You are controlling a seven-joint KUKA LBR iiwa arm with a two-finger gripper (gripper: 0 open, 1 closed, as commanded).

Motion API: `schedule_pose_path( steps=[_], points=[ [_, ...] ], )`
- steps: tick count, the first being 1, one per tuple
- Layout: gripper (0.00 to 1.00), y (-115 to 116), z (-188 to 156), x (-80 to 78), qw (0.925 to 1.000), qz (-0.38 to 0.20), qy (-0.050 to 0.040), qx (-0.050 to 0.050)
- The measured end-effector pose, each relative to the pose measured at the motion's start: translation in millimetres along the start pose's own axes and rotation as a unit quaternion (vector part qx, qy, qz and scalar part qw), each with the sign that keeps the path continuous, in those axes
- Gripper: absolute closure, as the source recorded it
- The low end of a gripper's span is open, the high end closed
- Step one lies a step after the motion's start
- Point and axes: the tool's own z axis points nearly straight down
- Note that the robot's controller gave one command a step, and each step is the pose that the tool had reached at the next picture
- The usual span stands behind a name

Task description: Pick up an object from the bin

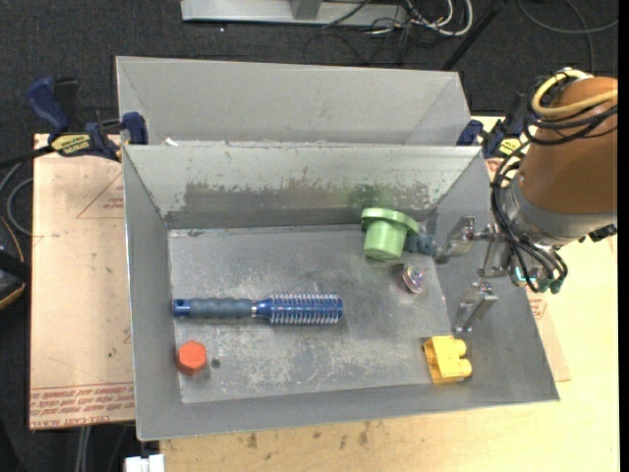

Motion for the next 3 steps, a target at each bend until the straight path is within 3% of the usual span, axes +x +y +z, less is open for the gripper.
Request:
schedule_pose_path(
  steps=[1,2,3],
  points=[
    [0.0,-0.4,119.9,19.5,0.9847,-0.174,-0.0006,0.0],
    [0.0,-50.6,159.5,24.3,0.9759,-0.218,-0.0072,0.002],
    [1.0,-49.4,158.7,25.0,0.9754,-0.221,-0.005,0.002]
  ],
)
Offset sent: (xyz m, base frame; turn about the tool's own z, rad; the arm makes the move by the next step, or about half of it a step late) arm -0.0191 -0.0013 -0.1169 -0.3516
